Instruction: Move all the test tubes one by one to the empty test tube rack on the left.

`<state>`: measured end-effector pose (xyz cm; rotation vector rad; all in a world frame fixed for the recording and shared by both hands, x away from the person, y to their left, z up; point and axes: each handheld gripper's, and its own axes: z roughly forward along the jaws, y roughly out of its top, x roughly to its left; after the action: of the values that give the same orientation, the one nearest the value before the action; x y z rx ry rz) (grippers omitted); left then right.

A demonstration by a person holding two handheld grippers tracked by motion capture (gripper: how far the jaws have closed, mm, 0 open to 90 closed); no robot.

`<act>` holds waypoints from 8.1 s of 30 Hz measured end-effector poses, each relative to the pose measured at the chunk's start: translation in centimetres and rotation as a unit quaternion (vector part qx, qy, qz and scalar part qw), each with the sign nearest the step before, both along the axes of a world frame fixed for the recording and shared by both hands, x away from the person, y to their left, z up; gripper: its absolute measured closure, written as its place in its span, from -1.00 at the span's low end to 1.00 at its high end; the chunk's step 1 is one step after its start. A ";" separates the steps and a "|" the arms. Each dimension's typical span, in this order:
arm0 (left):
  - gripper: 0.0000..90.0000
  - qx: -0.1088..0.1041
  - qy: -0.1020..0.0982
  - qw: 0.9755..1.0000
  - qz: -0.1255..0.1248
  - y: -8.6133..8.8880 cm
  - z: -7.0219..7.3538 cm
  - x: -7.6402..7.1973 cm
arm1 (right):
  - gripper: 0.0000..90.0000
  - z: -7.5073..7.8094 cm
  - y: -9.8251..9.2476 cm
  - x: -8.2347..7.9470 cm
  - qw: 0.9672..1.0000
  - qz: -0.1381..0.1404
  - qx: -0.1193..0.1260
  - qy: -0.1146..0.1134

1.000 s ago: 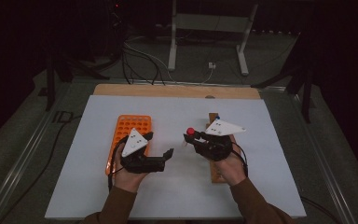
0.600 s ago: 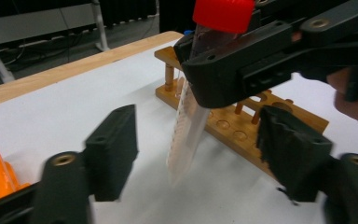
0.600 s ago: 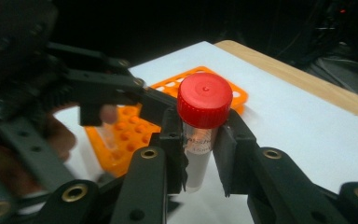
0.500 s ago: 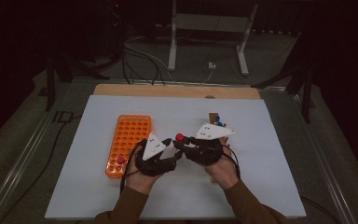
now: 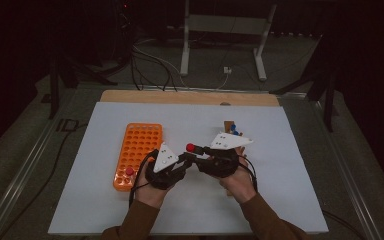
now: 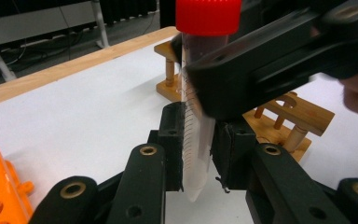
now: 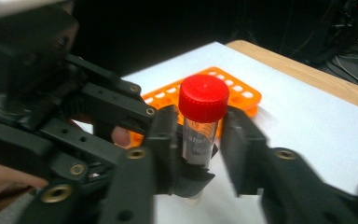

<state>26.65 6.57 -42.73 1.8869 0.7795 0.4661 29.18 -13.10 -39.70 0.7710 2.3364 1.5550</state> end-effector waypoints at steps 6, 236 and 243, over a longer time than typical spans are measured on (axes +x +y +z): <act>0.68 -0.004 -0.001 1.000 0.019 0.9 0.2 0.1 | -0.02 0.3 -1.1 0.1 1.000 -0.002 0.023 -0.005; -0.84 -0.038 -0.001 0.999 0.027 5.1 1.0 0.7 | 0.70 0.0 -3.1 2.0 0.994 -0.103 -0.036 -0.023; -0.84 -0.026 0.002 1.000 0.012 3.6 0.7 0.7 | 0.69 0.0 -1.9 1.3 0.996 -0.075 -0.035 -0.015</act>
<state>27.30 10.19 -42.00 1.8332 0.8100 0.4532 30.48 -15.00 -39.66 0.8764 2.2429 1.4048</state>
